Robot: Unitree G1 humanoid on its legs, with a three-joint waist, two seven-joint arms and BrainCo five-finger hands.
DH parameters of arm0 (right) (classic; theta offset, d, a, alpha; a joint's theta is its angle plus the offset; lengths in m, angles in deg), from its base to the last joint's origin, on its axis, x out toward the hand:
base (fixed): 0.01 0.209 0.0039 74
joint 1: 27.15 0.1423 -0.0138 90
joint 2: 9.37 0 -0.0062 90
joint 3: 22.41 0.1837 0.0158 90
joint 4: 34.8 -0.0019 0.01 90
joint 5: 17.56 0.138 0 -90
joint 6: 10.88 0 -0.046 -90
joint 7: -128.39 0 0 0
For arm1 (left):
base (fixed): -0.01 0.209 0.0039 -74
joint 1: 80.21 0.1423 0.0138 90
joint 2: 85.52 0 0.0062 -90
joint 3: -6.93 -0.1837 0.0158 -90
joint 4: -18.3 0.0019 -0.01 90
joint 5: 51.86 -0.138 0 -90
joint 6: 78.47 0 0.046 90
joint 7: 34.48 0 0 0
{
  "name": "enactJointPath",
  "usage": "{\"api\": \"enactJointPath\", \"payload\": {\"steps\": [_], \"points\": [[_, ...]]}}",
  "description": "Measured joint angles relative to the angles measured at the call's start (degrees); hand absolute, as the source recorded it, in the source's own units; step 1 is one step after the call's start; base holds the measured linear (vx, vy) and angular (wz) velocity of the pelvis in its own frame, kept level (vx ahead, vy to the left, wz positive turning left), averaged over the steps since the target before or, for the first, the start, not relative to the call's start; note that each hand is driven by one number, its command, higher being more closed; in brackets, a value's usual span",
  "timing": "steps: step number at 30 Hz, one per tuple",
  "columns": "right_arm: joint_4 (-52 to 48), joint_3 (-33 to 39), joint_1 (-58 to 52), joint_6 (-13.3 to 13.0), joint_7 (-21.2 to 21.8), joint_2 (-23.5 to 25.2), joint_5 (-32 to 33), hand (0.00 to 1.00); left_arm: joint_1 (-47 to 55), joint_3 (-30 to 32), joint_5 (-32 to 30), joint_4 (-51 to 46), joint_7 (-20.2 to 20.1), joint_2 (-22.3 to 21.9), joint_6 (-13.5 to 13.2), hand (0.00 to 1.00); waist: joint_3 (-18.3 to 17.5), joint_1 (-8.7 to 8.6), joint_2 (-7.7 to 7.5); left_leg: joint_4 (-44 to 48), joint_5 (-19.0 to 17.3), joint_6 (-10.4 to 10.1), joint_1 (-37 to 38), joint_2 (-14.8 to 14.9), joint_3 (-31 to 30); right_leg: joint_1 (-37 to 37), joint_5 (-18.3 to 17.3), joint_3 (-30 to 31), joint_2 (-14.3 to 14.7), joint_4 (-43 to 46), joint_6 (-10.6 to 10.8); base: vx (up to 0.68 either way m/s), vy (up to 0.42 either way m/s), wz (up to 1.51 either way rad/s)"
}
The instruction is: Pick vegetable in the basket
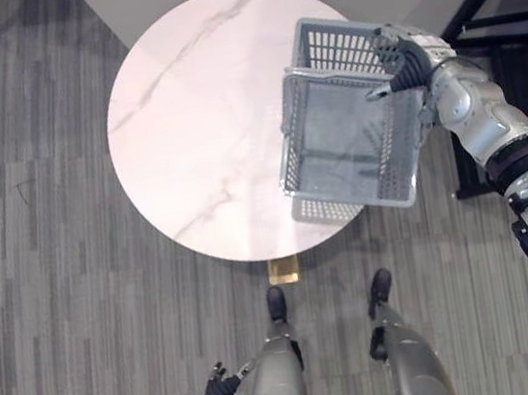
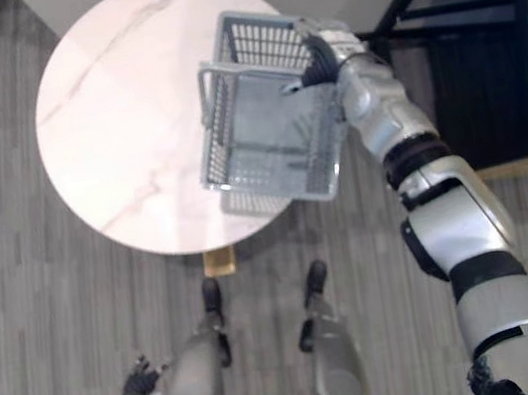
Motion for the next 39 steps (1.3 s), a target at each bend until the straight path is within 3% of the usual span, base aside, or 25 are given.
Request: {"api": "enactJointPath", "payload": {"steps": [9, 27, 39], "points": [[-1.49, -1.81, 0.36, -0.12, 2.1, 0.07, 0.03, 0.0, -0.08, 0.11, 0.0, 0.03, -0.02, 0.15, 0.04, 0.0, -0.1, 0.12, -0.18, -0.07, 0.54, -0.73, -0.1, 1.11, -0.19, 0.48, 0.57, 0.22, 1.21, -1.17, -0.44, 0.0, 0.0, 0.0], [-0.78, -2.06, -1.88, 0.04, 2.07, 2.34, 0.02, 0.0, -0.66, 0.07, 0.0, 0.23, 0.28, 0.42, 0.0, 0.0, -0.31, 0.39, -0.54, -1.09, 2.19, -0.96, -1.6, 1.31, -1.86, -0.34, 0.6, -0.93, 1.45, -1.26, -0.37, 0.01, 0.003, 0.04], [3.89, 2.64, -1.86, 0.23, 0.72, 2.48, 0.02, 0.0, -1.05, -0.31, 0.01, 0.15, 0.35, 0.48, -0.07, 0.0, -0.45, 1.48, -0.77, -2.1, 3.37, -0.96, -2.2, 1.3, -3.28, -0.47, 0.62, -2.21, 1.43, -1.26, -0.34, 0.01, 0.002, 0.06]]}}
